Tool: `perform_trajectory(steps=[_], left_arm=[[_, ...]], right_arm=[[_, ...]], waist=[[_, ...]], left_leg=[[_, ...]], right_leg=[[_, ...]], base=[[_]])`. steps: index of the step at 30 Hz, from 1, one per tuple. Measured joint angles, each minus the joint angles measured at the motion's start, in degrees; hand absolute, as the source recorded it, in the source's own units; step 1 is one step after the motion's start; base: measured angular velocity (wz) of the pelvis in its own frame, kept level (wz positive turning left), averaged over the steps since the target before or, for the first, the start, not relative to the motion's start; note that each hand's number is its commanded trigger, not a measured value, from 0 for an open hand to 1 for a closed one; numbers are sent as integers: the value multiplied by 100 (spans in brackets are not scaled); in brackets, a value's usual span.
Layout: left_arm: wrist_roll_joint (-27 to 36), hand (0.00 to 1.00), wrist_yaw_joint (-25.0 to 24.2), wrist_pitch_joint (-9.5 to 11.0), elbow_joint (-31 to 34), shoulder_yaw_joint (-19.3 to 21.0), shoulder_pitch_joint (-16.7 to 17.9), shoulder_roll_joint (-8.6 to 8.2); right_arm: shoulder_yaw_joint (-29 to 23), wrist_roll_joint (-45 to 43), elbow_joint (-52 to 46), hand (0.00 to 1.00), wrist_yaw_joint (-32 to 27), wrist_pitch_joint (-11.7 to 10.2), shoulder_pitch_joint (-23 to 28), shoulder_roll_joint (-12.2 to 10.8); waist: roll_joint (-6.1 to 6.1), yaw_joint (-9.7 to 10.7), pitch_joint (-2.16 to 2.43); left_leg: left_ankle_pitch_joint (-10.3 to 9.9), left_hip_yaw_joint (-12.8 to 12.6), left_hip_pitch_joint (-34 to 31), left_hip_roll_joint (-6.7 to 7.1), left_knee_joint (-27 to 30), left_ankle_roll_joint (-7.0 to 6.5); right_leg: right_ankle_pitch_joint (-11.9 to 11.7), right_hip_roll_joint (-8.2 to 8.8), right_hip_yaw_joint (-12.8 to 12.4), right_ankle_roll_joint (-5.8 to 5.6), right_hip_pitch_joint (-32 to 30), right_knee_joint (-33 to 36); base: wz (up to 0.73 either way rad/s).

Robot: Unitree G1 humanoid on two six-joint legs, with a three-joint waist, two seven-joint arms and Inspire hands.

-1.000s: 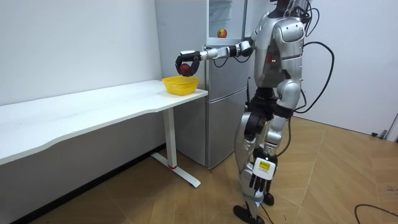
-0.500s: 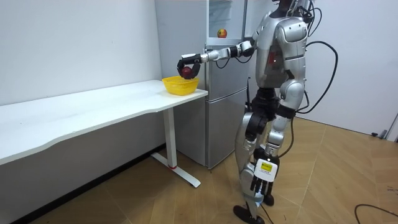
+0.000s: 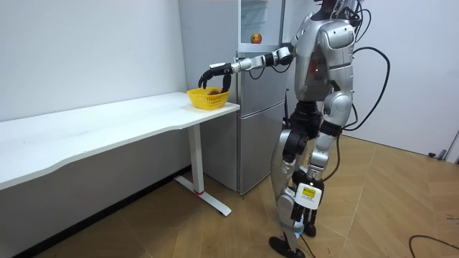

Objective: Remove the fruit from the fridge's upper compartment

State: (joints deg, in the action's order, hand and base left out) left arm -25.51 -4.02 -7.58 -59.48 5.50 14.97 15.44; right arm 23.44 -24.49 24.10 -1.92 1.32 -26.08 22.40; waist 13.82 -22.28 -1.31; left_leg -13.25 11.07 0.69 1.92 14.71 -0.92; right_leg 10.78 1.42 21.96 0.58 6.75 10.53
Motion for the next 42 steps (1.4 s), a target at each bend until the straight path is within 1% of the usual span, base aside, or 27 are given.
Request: perform_trajectory(steps=[10,21,23,25,30,32,35,36,39,40,42], left_arm=[[-6,0,-4,3,51,-12,17,-1],[-41,0,-3,2,53,-13,20,-1],[-41,0,-3,1,54,-16,8,3],[-45,0,-3,2,55,-17,-1,2],[-48,0,-3,1,80,-12,-15,4],[-51,0,-2,1,115,-12,-16,3],[-52,0,-2,-2,123,-8,-8,1],[-52,0,-1,-4,123,-7,0,1],[-53,0,-3,-4,104,4,9,-15],[-52,0,-9,-12,79,5,12,-25],[-45,0,-8,-13,5,4,7,-22]], right_arm=[[0,-2,-1,0,10,-1,0,0],[0,-2,-2,0,10,-1,0,0],[0,-8,-3,0,10,-4,0,0],[0,-16,-3,0,10,-6,0,0],[-2,-17,-12,0,9,-6,0,0],[-9,-39,-23,0,8,-6,0,0],[-65,-49,-67,0,-2,-5,-1,0],[-95,-42,-77,0,-34,-6,-1,0],[-255,51,-146,0,-116,-7,6,-1],[-339,178,-315,0,-136,-2,6,0],[-447,355,-665,0,-256,-8,6,0]], waist=[[-28,2,-18],[-55,6,-11],[-64,13,-15],[-86,13,-20],[-106,56,-14],[-106,98,-12],[-116,142,7],[-120,165,31],[-161,185,44],[-189,193,54],[-225,255,52]], left_leg=[[0,-11,0,2,8,0],[0,-16,6,3,16,0],[0,-7,11,4,15,0],[0,-34,73,0,7,0],[1,-122,102,-14,2,-1],[1,-135,101,-15,-3,-1],[1,-160,105,-20,5,-1],[1,-167,120,-20,13,-1],[1,-247,217,-22,-10,-1],[1,-292,244,-30,-37,-1],[1,-307,285,-39,-124,-1]], right_leg=[[0,2,-11,0,7,2],[0,1,-17,0,13,1],[0,0,-44,0,11,0],[0,-7,-127,0,20,-1],[0,-6,-156,0,16,-1],[0,-6,-163,0,14,-2],[0,-15,-218,1,17,-11],[-1,-16,-227,1,21,-21],[-1,-21,-284,2,121,-81],[-1,-23,-316,2,135,-88],[-1,-28,-333,2,151,-84]], base=[[0],[0],[0],[-10],[-9],[-2],[-6],[-5],[-9],[-16],[-12]])
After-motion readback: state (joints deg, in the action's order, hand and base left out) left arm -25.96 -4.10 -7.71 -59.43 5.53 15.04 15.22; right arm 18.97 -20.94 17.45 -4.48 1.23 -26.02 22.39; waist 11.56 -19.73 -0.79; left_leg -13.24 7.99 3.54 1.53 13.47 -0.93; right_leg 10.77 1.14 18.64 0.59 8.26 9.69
